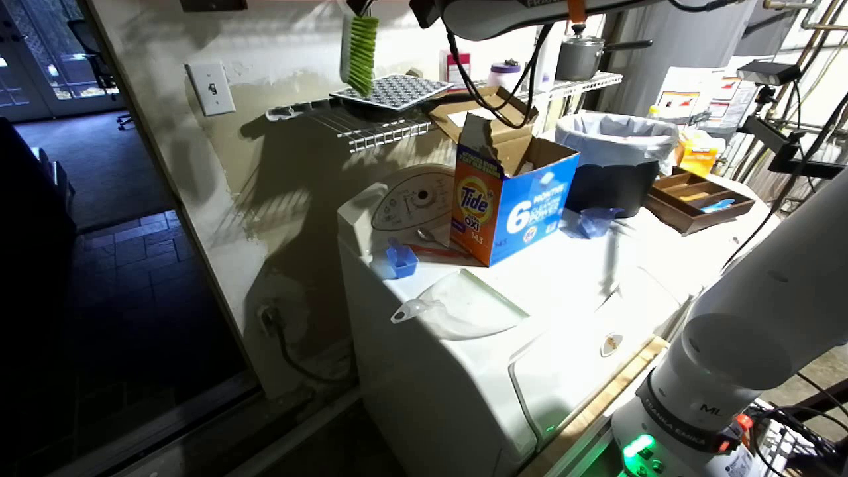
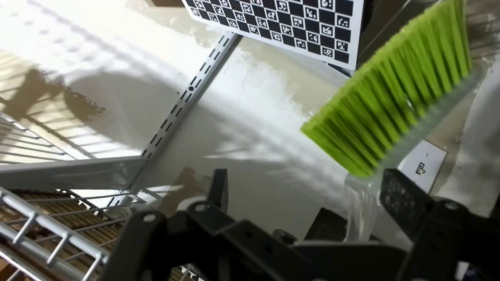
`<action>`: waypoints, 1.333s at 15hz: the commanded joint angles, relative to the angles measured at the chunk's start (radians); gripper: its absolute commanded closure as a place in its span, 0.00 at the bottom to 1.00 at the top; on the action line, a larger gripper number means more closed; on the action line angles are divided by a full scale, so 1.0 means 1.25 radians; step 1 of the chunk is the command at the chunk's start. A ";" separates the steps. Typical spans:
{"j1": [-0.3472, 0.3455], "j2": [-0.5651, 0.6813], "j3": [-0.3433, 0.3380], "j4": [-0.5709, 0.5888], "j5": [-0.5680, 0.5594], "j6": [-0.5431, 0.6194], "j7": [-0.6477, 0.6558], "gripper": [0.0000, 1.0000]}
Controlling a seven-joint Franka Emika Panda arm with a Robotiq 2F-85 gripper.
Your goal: Hang the brush on the shelf
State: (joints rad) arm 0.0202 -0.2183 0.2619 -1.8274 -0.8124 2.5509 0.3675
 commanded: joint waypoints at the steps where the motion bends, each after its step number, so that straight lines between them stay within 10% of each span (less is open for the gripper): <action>1: 0.005 -0.028 -0.005 -0.017 -0.021 -0.011 0.029 0.00; 20: 0.017 -0.189 -0.012 -0.103 0.199 -0.048 0.001 0.00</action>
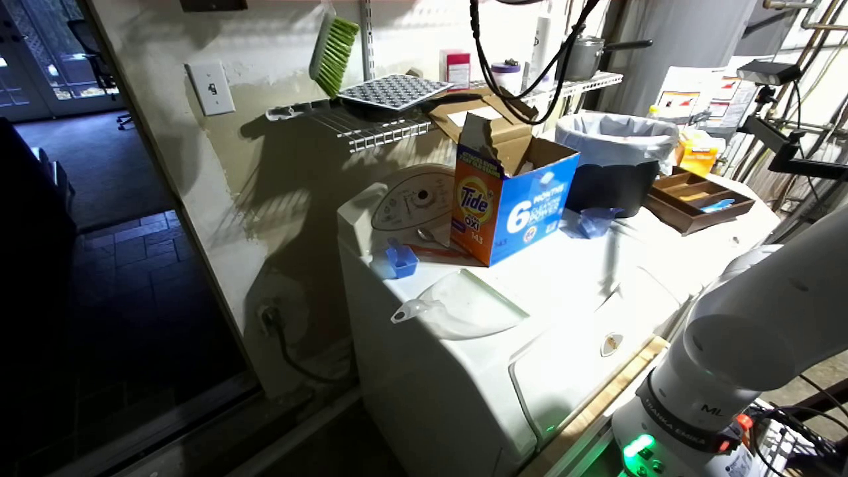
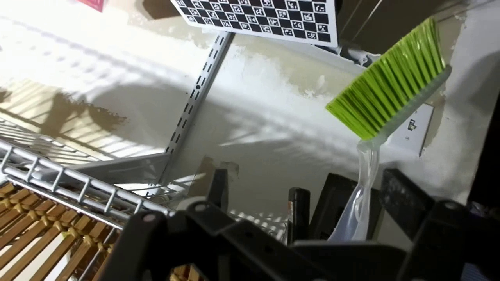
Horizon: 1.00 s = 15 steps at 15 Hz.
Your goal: Hang the brush on the shelf
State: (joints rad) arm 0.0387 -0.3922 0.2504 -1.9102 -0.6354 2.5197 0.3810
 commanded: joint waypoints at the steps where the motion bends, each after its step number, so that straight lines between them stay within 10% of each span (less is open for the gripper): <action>1: 0.003 -0.059 -0.002 -0.040 0.075 -0.038 -0.019 0.00; 15: -0.008 -0.140 0.015 -0.053 0.194 -0.188 -0.045 0.00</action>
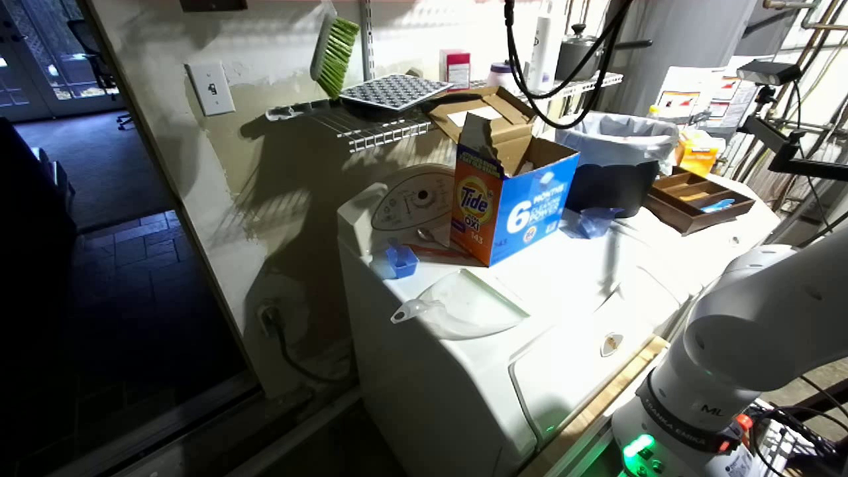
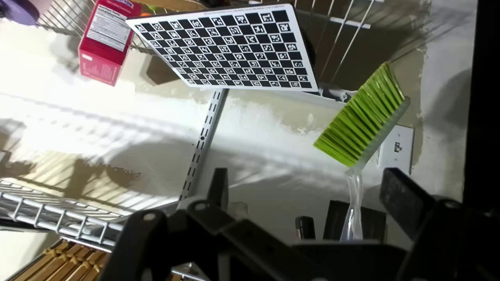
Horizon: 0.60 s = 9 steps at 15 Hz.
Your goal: Hang the brush on the shelf
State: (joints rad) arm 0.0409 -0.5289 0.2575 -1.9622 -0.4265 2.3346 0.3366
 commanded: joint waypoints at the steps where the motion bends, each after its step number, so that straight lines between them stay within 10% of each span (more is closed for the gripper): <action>1: -0.008 -0.036 0.010 -0.012 0.030 -0.051 -0.009 0.00; 9: 0.001 -0.063 0.007 -0.011 0.086 -0.145 -0.003 0.00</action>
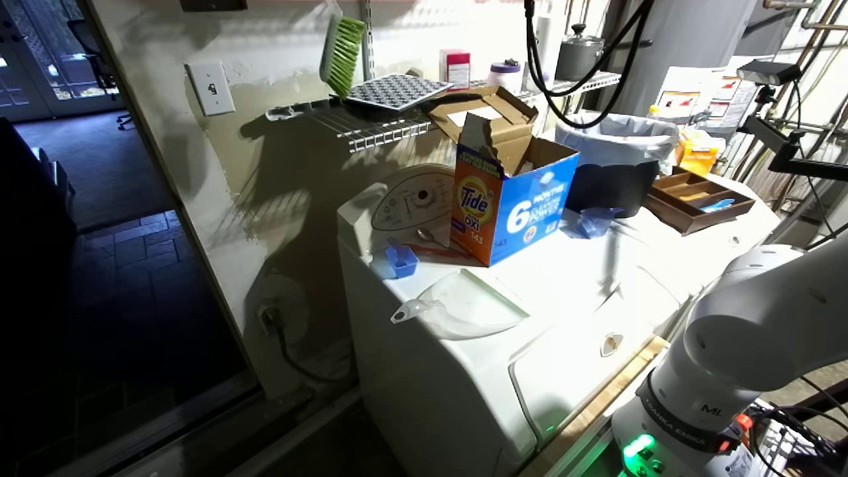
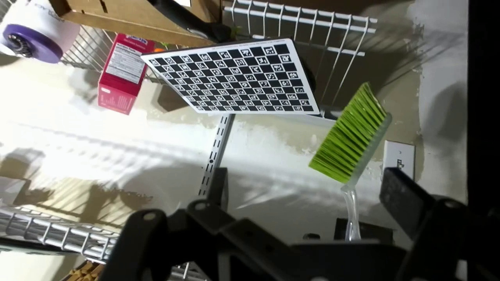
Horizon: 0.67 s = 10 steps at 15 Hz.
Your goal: Hang the brush on the shelf
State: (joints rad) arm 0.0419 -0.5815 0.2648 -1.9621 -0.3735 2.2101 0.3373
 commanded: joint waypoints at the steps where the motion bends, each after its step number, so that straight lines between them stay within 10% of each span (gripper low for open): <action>1: 0.002 -0.021 0.000 -0.009 0.054 -0.068 -0.005 0.00; 10: -0.006 -0.006 0.005 0.003 0.074 -0.114 -0.002 0.00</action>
State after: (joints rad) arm 0.0433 -0.5895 0.2647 -1.9622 -0.2859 2.0688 0.3376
